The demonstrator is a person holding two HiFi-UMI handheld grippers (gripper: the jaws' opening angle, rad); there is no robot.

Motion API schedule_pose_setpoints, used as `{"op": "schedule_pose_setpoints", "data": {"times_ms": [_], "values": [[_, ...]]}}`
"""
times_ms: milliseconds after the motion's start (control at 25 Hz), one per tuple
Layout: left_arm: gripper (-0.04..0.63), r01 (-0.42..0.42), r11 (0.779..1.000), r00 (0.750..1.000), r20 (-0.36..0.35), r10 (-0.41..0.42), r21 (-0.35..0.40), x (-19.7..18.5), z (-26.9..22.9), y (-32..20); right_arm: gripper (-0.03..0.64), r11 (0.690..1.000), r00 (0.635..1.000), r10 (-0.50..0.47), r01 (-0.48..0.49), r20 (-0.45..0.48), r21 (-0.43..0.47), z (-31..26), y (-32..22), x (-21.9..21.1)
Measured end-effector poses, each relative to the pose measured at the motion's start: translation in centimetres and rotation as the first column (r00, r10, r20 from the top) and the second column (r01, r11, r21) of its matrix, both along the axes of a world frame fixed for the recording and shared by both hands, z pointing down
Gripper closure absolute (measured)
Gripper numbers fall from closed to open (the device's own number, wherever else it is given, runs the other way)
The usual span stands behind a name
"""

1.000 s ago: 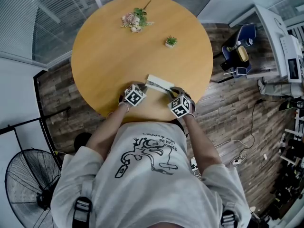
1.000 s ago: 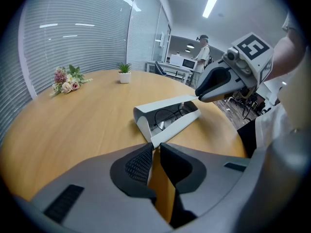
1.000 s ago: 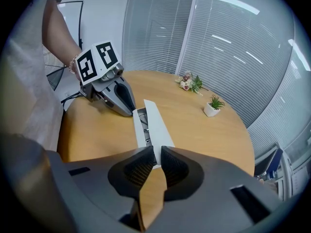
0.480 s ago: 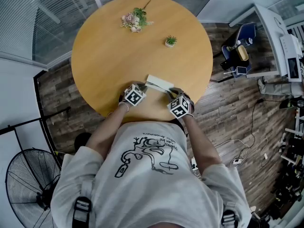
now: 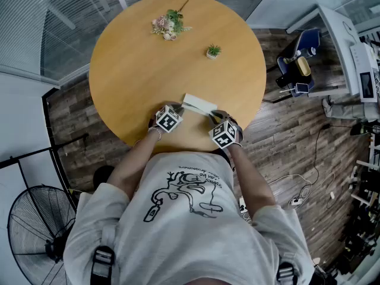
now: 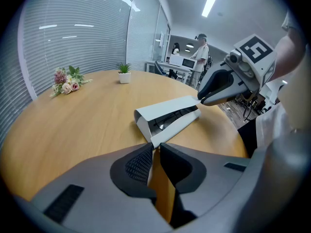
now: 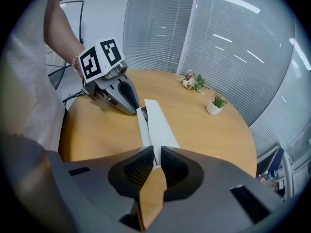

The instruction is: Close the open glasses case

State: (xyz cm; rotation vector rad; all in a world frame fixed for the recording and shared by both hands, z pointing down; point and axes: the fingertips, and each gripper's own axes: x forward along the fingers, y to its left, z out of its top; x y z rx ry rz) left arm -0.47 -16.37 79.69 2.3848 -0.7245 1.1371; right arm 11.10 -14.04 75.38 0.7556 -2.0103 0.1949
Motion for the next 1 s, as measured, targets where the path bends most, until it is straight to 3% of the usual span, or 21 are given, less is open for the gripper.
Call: {"op": "schedule_pose_setpoints", "data": {"times_ms": [1000], "values": [[0.529,-0.001,1.000,1.000,-0.002,0.001,0.000,-0.19,0.32,0.10,0.565,1.000,1.000,-0.004,0.004,-0.006,-0.012,0.90,0.69,-0.48]]}}
